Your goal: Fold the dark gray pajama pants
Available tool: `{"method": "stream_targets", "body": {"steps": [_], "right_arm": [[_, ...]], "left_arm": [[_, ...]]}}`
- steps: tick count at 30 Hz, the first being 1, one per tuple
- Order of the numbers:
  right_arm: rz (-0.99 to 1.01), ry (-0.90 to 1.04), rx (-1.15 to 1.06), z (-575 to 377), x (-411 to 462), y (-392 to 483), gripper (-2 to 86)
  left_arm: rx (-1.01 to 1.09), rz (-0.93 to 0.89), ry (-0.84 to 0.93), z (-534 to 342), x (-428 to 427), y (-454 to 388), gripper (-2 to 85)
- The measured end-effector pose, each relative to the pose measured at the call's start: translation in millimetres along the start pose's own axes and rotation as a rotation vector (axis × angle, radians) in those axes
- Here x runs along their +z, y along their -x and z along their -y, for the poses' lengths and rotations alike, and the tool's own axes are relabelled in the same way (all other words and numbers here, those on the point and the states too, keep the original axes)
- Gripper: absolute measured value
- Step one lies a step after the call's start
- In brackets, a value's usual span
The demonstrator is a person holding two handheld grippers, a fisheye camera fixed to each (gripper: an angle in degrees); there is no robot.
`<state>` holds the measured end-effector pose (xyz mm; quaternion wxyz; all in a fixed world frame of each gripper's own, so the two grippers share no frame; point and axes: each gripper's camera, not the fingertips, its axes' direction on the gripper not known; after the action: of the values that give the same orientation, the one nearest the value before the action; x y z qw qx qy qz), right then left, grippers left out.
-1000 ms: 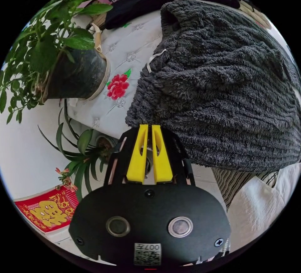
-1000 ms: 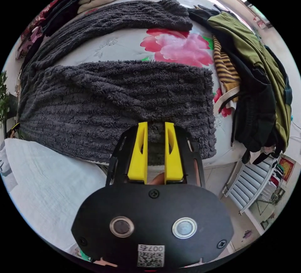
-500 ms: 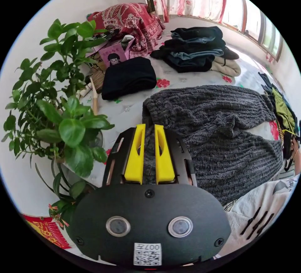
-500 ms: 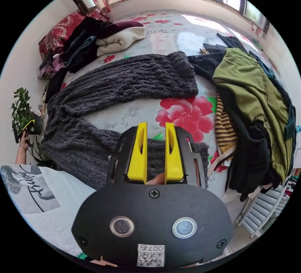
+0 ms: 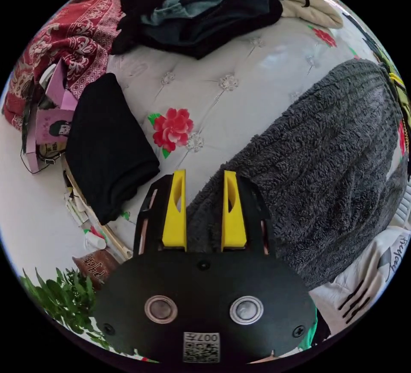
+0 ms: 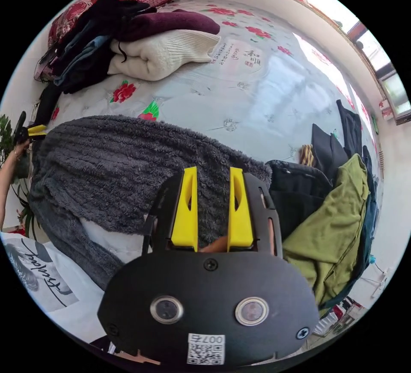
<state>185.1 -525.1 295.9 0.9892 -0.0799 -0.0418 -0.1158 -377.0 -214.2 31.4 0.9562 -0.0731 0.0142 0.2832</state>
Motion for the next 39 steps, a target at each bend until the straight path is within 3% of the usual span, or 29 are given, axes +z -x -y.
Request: {"method": "stream_targets", "body": {"steps": [4,8,10,15,20,23,27,31,33,39], "right_arm": [[-0.037,0.143,-0.084,45.3,41.2,15.1,7.6],[0.12,0.188,-0.109,63.3,34.6,26.7,3.9],[0.104,0.186,-0.101,61.8,20.2,36.5,2.6],[0.054,-0.192,-0.121,4.5,-112.8,70.0,1.1],[0.001,-0.477,-0.12,-94.1,-237.8,109.6,0.8],[0.03,-0.629,-0.118,-167.0,-290.8,138.7,0.8],[-0.005,-0.553,-0.09,-217.8,-295.9,166.9,1.0],[0.008,-0.45,-0.055,-227.4,-288.5,179.8,1.0],[-0.019,-0.4,-0.065,-226.4,-288.8,192.8,1.0],[-0.046,-0.353,-0.032,-222.1,-300.3,209.4,0.9]], "left_arm": [[0.032,-0.033,-0.046,7.0,-2.6,3.6,0.6],[0.035,-0.013,-0.047,1.3,-5.7,-2.1,-0.8],[-0.015,-0.046,-0.054,-6.2,-10.9,3.0,-0.9],[-0.185,-0.077,-0.321,-72.2,-85.2,26.6,-0.9],[-0.319,-0.065,-0.637,-200.3,-179.5,39.2,-0.9],[-0.251,-0.112,-0.77,-245.6,-193.6,19.9,-0.6],[-0.177,-0.129,-0.641,-222.8,-161.4,-10.9,1.5],[-0.126,-0.276,-0.489,-159.2,-119.6,-21.7,10.6],[-0.085,-0.224,-0.396,-128.5,-105.7,-29.1,12.1],[-0.001,0.198,-0.153,-41.1,-53.7,-49.7,14.0]]}}
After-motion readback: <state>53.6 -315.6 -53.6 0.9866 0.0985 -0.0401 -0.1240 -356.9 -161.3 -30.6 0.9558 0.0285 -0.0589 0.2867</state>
